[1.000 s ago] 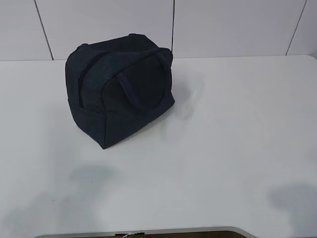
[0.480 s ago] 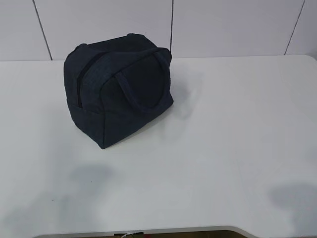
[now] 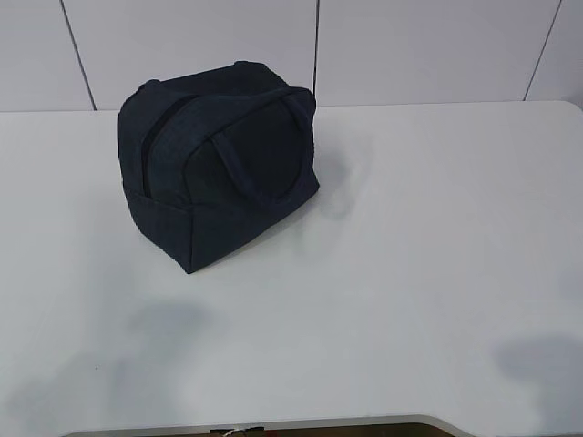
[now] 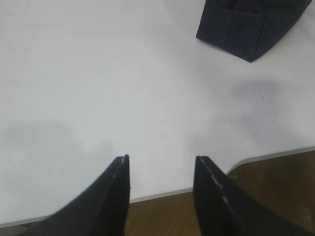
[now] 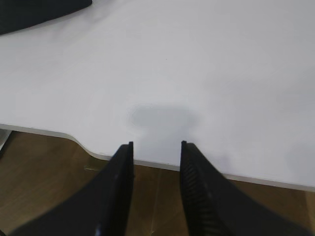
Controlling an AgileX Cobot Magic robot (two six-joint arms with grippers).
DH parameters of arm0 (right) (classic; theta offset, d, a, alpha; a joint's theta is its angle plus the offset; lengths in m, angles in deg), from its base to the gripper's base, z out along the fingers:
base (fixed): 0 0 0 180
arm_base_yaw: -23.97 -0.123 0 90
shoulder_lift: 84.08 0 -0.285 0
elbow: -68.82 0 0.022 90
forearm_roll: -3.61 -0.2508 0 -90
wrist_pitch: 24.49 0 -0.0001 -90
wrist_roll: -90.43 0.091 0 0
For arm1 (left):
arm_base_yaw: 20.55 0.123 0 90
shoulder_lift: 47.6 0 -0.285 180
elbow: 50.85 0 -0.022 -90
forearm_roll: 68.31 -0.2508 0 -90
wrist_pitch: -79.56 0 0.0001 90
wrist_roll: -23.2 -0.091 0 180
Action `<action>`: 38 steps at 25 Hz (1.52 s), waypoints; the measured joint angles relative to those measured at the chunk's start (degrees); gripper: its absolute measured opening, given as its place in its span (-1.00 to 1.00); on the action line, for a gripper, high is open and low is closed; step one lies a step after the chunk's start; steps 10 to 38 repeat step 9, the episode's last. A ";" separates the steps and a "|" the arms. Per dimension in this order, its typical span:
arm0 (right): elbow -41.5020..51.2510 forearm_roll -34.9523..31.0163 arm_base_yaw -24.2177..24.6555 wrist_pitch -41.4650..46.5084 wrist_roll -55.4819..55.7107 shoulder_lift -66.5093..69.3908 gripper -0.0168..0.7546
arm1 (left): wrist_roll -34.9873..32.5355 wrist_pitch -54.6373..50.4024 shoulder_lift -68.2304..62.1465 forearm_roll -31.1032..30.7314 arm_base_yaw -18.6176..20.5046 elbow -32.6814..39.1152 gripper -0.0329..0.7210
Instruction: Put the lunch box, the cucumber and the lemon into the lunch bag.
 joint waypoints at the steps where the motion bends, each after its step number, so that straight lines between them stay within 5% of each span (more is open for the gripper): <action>1: 0.00 0.00 0.00 0.00 0.00 0.00 -0.25 | 0.00 0.00 0.00 0.00 0.00 0.00 -0.10; 38: 0.00 0.00 0.00 -0.02 0.00 0.00 -0.25 | 0.00 0.00 0.00 0.00 0.00 0.00 -0.10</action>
